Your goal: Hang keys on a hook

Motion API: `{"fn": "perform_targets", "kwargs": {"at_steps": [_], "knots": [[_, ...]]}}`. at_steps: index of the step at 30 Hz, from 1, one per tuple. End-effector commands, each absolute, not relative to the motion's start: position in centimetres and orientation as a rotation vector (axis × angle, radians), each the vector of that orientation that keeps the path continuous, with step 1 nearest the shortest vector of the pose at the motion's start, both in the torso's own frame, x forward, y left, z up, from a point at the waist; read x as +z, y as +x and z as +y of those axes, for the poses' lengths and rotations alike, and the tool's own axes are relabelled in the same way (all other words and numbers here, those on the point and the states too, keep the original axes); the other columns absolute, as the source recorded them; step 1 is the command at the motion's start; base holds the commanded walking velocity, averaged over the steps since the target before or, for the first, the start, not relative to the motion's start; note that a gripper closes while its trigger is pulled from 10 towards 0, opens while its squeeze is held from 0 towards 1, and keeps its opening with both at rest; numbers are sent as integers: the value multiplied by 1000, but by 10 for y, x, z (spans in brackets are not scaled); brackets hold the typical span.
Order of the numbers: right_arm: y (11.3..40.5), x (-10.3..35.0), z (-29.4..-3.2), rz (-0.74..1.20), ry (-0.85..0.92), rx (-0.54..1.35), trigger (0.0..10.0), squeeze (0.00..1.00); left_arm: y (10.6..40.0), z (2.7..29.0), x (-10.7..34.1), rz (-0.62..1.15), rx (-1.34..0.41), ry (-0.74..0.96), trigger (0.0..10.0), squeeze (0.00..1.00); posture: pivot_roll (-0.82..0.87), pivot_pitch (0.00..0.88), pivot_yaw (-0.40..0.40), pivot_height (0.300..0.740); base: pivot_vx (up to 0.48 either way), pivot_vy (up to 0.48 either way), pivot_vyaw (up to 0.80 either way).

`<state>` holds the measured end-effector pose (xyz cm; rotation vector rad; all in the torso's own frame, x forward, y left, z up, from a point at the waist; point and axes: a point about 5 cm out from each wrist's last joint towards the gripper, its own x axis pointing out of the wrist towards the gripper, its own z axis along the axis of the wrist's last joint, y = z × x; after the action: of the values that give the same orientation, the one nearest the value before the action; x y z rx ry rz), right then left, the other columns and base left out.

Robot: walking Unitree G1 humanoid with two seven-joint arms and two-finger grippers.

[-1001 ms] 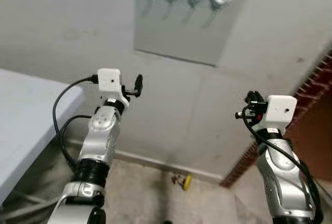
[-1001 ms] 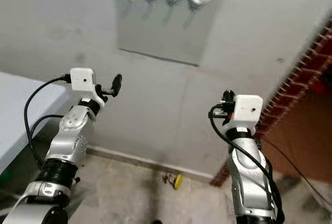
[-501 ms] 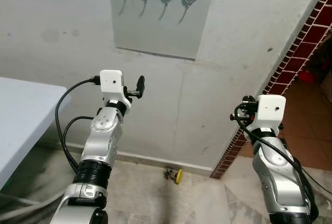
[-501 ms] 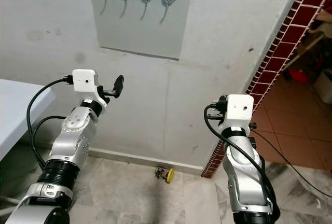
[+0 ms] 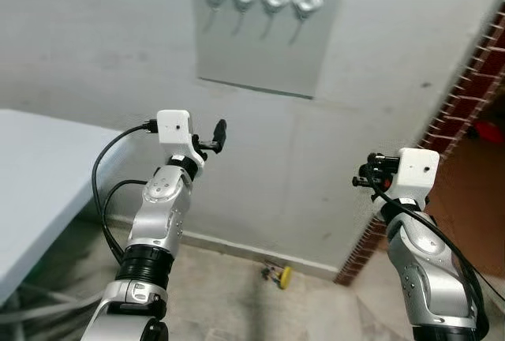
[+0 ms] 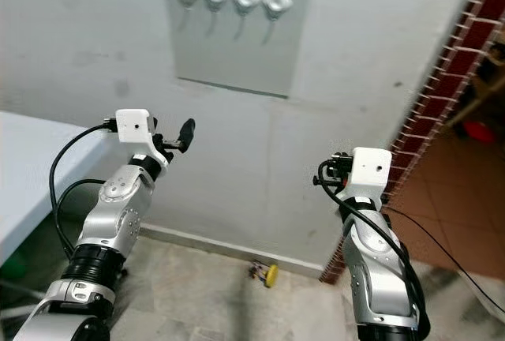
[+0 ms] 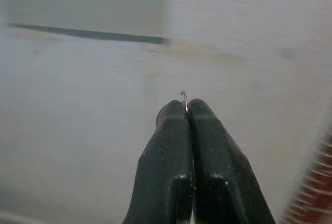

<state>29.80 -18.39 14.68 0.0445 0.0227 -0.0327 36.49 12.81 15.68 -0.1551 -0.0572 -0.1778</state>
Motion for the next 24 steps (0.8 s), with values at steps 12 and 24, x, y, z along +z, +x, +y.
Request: {"fn": "perform_targets", "kwargs": {"at_steps": [12, 24], "knots": [[296, 156, -179, 1, 68, -2, 10000, 0, 365, 129, 160, -56, -170, -113, 10000, 0, 5, 60, -61, 740, 0, 230, 0], [295, 158, -175, -8, 80, 21, 10000, 0, 364, 129, 160, -55, -178, -117, 10000, 0, 6, 66, -60, 740, 0, 0, 0]]}}
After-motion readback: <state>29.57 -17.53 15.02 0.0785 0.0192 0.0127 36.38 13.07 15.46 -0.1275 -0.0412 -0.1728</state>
